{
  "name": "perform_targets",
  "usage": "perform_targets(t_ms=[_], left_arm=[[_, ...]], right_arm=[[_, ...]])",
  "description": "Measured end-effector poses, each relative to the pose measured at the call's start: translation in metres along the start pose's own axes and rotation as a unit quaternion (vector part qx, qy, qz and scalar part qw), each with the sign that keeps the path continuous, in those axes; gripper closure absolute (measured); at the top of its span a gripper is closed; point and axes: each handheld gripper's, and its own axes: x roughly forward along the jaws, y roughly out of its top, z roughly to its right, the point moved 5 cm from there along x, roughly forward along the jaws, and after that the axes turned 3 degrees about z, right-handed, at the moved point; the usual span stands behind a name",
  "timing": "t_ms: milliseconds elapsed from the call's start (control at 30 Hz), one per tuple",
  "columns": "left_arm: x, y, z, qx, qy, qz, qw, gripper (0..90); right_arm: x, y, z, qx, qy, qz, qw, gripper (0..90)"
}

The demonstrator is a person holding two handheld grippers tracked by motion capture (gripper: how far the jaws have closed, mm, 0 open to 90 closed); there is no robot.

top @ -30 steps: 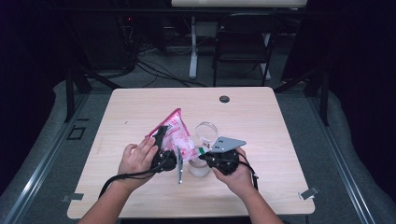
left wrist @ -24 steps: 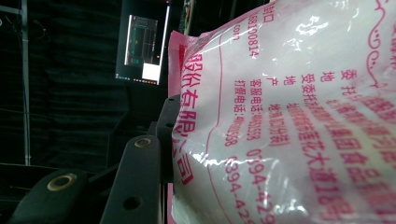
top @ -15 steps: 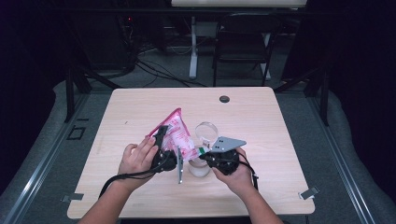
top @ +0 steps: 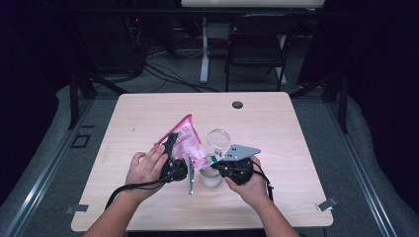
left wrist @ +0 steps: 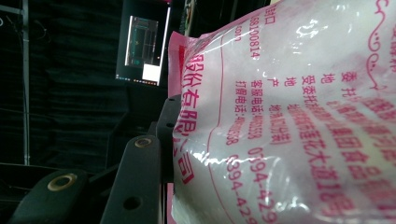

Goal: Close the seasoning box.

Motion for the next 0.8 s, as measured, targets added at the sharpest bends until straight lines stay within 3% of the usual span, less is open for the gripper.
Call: perform_targets(t_ms=[800], left_arm=[[-0.0001,0.0030,-0.0026,0.003,0.006,0.006,1.0000,63.6]], right_arm=[[0.0003,-0.0007,0.0007,0.001,-0.002,-0.002,1.0000,90.0]])
